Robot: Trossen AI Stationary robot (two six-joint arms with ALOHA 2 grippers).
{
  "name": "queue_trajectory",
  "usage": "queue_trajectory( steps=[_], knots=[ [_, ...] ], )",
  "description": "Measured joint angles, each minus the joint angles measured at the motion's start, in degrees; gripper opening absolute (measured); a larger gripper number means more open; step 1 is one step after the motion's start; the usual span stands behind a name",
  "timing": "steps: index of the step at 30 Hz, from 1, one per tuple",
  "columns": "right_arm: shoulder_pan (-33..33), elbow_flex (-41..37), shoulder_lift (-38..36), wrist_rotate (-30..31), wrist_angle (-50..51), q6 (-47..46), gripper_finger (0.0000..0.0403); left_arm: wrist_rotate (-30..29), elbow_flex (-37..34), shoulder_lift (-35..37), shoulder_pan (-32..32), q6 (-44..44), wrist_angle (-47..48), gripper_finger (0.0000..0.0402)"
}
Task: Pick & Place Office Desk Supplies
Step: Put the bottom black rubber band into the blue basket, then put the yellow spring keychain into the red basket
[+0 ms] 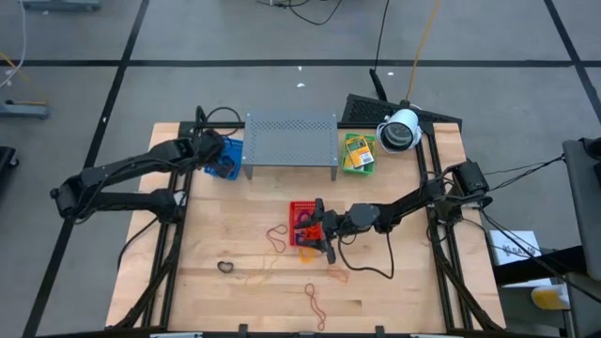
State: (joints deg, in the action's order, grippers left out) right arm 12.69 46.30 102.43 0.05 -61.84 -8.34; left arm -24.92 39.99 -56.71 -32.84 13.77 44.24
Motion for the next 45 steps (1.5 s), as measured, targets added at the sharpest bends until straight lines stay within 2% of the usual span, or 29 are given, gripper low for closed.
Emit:
queue_trajectory(
  steps=[5, 12, 16, 19, 22, 26, 29, 32, 34, 36, 37, 39, 40, 42, 43, 45],
  knots=[
    [0.0, 0.0, 0.0, 0.1, 0.0, 0.0, 0.0212, 1.5, 0.0, 0.0, -0.1, -0.1, -1.6, 0.011],
    [0.0, 0.0, 0.0, 0.1, 0.7, 0.0, 0.0212, 0.1, 0.0, 0.0, -0.1, 1.0, -2.1, 0.0189],
    [0.0, 0.0, 0.0, 0.1, 0.7, 0.0, 0.0212, 0.3, 0.0, 0.0, -0.1, 3.6, -2.2, 0.022],
    [0.0, 0.0, 0.0, 0.1, 0.6, 0.0, 0.0212, 2.8, 0.0, 0.0, -0.1, 4.8, -2.5, 0.0234],
    [0.0, 0.0, 0.0, 0.1, 0.6, 0.0, 0.0212, 6.9, 0.0, 0.0, -0.1, 4.4, -2.6, 0.024],
    [0.0, 0.0, 0.0, 0.1, 0.6, 0.0, 0.0212, 7.1, 0.0, 0.0, -0.1, 4.4, -2.6, 0.0241],
    [0.0, 0.0, 0.0, 0.1, 0.6, 0.0, 0.0212, 9.9, 0.0, 0.0, -0.1, 4.2, -2.8, 0.0241],
    [0.0, 0.0, 0.0, 0.1, 0.6, 0.0, 0.0212, 6.5, 0.0, 0.0, -0.1, 5.2, -3.4, 0.0241],
    [0.0, 0.0, 0.0, 0.1, 0.6, 0.0, 0.0212, 8.9, 0.0, 0.0, -0.2, 5.2, -4.2, 0.0241],
    [0.0, 0.0, 0.0, 0.1, 0.6, 0.0, 0.0212, 7.5, 0.0, 0.0, 0.0, 3.2, -4.5, 0.0241],
    [0.0, 0.0, 0.0, 0.1, 0.6, 0.0, 0.0212, 5.5, 0.0, 0.0, 0.0, 4.7, -4.3, 0.0241],
    [0.0, 0.0, 0.0, 0.1, 0.6, 0.0, 0.0212, 6.0, 0.0, 0.0, -0.2, 7.9, -4.4, 0.0241],
    [0.0, 0.0, 0.0, 0.1, 0.6, 0.0, 0.0212, 7.3, 0.0, 0.0, -0.1, 6.3, -4.7, 0.0241],
    [0.0, 0.0, 0.0, 0.1, 0.6, 0.0, 0.0212, 5.7, 0.0, 0.0, 0.0, 3.1, -4.4, 0.0241],
    [0.0, 0.0, 0.0, 0.1, 0.7, 0.0, 0.0212, 3.6, 0.0, 0.0, 0.0, 4.8, -4.1, 0.0241],
    [0.0, 0.0, 0.0, 0.1, 0.8, -0.1, 0.0212, 3.5, 0.0, 0.0, -0.2, 8.9, -4.2, 0.0241]
  ],
)
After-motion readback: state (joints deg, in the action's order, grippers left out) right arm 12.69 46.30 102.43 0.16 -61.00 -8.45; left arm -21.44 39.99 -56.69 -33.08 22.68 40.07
